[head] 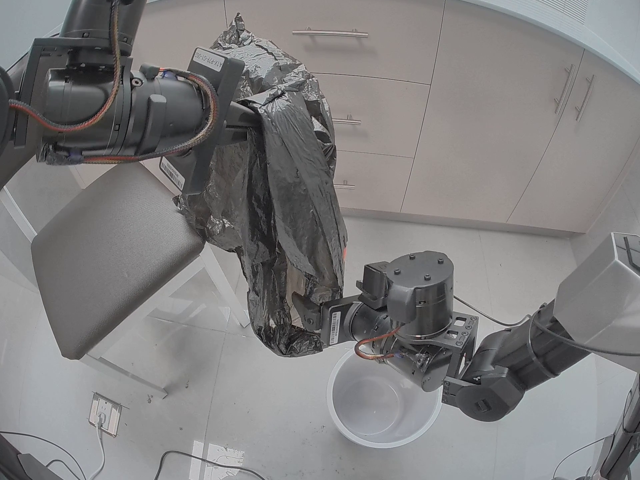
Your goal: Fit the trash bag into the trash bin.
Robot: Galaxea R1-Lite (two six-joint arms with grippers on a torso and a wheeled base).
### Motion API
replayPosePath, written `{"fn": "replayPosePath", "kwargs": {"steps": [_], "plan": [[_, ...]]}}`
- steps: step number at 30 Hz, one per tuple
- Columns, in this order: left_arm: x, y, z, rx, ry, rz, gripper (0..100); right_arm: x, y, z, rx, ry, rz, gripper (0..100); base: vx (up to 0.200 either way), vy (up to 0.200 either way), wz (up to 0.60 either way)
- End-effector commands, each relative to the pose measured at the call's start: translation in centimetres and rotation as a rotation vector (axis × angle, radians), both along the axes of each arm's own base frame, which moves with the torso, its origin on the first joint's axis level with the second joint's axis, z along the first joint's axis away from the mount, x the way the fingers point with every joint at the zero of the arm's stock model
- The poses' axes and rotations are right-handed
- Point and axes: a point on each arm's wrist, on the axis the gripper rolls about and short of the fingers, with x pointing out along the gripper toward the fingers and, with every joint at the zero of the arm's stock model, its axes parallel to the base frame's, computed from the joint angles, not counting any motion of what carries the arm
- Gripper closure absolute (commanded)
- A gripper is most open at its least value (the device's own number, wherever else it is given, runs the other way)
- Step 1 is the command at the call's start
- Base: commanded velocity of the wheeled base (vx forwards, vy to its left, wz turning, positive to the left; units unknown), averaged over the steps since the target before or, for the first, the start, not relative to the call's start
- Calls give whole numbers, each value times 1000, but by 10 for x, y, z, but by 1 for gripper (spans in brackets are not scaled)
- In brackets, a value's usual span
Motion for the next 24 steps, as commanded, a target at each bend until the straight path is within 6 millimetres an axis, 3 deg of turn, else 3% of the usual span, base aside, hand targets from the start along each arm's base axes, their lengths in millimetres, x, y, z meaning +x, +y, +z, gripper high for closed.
{"fn": "replayPosePath", "kwargs": {"steps": [1,9,15,16,23,24], "plan": [[-2,1,-1,2,4,-2,100,15,-1,-2,-13,-19,-28,0,0,0,0],[0,1,-3,6,11,-2,100,23,-10,19,-2,-80,-52,0,0,0,0],[0,1,-3,7,10,-3,100,21,-12,22,-8,-93,-84,0,0,0,0],[0,0,-5,11,15,-3,100,21,-13,23,-9,-93,-91,100,0,0,0],[-2,-3,-16,58,26,-28,100,4,-26,46,23,-120,-77,100,0,0,0],[-5,-6,-27,152,2,-74,100,-6,-40,58,35,-130,-79,100,0,0,0]]}}
